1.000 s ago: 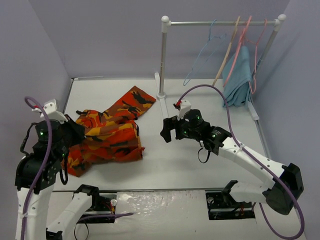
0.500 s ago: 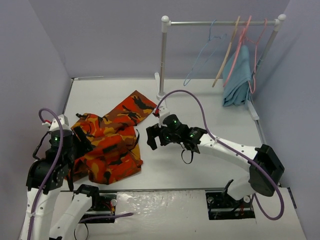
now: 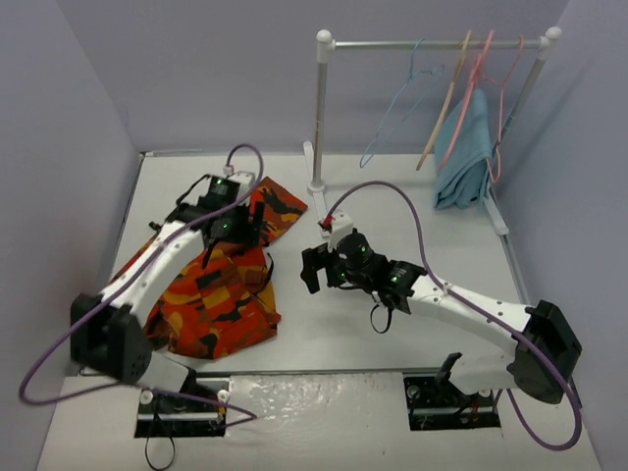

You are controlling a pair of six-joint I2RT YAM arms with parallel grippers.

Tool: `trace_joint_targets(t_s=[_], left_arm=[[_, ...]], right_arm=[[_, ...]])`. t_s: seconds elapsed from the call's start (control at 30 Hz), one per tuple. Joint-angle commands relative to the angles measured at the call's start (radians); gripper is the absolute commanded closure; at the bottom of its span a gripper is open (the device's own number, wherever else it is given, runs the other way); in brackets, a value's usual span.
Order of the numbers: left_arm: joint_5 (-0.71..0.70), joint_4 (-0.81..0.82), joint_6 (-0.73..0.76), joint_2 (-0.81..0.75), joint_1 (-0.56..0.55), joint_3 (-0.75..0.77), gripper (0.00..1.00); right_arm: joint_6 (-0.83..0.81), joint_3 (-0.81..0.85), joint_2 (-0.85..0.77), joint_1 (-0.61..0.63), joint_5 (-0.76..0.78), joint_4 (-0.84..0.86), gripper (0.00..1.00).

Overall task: Place the trousers on the hanger
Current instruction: Move the trousers to the center of the board

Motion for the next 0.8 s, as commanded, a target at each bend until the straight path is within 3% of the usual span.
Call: trace_joint_targets(t_s=[0.0, 0.23, 0.5, 0.63, 0.7, 0.77], left_arm=[[0.064, 0.178, 0.137, 0.230, -0.044, 0.175, 0.27], [0.065, 0.106, 0.198, 0.591, -0.050, 0.421, 0.26], [0.044, 0.090, 0.205, 0.707, -0.049, 0.454, 0.30], [-0.002, 0.104, 0.186, 0.715, -0.045, 0.425, 0.64], [-0.029, 0.108, 0.175, 0.713, -0.037, 0.416, 0.90], [-0.039, 0.107, 0.163, 0.705, -0.027, 0.414, 1.00]], right_arm=[[0.015, -0.060, -0.136, -0.006, 0.068, 0.052, 0.05], [0.024, -0.097, -0.160, -0.003, 0.061, 0.035, 0.05], [0.020, -0.086, -0.031, 0.007, -0.011, 0.085, 0.05], [0.037, -0.067, 0.059, 0.012, -0.075, 0.165, 0.06], [0.037, -0.041, 0.126, 0.038, -0.092, 0.193, 0.06], [0.020, 0.007, 0.189, 0.064, -0.096, 0.214, 0.06]])
